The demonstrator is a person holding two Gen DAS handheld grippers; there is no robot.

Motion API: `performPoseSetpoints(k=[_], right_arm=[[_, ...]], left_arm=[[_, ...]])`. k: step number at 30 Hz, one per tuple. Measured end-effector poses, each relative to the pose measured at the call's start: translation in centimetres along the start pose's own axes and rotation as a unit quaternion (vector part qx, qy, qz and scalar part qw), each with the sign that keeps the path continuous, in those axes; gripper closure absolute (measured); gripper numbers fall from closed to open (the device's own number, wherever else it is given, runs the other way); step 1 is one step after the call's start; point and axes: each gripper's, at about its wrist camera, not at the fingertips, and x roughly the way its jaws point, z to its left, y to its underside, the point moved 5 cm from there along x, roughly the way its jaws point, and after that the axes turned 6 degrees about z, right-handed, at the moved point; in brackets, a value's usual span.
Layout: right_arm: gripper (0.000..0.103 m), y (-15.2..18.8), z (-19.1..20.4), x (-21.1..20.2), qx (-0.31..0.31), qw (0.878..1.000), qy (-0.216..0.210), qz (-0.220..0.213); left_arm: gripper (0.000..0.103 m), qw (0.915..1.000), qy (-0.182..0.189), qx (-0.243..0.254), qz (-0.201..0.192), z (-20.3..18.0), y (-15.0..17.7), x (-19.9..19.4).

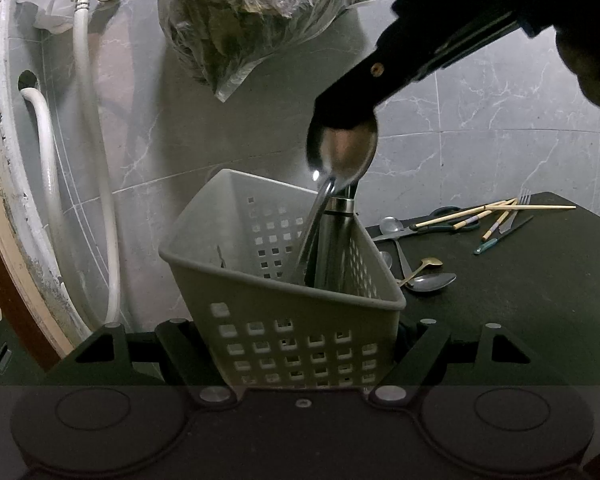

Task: Organize utensils
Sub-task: 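Lift the silver spoon and lower it into the basket with the right tool, then move the right tool back to the pile and grasp another silver spoon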

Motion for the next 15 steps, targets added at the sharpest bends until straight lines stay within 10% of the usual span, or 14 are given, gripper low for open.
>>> performPoseSetpoints(k=[11,15], right_arm=[[0.097,0.2,-0.4,1.2,0.009,1.000,-0.007,0.015],[0.080,-0.1,-1.3,0.6,0.029,1.000,-0.005,-0.004]], left_arm=[[0.024,1.0000,0.000,0.001,0.000,0.0,0.0,0.1],[0.024,1.0000,0.000,0.001,0.000,0.0,0.0,0.1]])
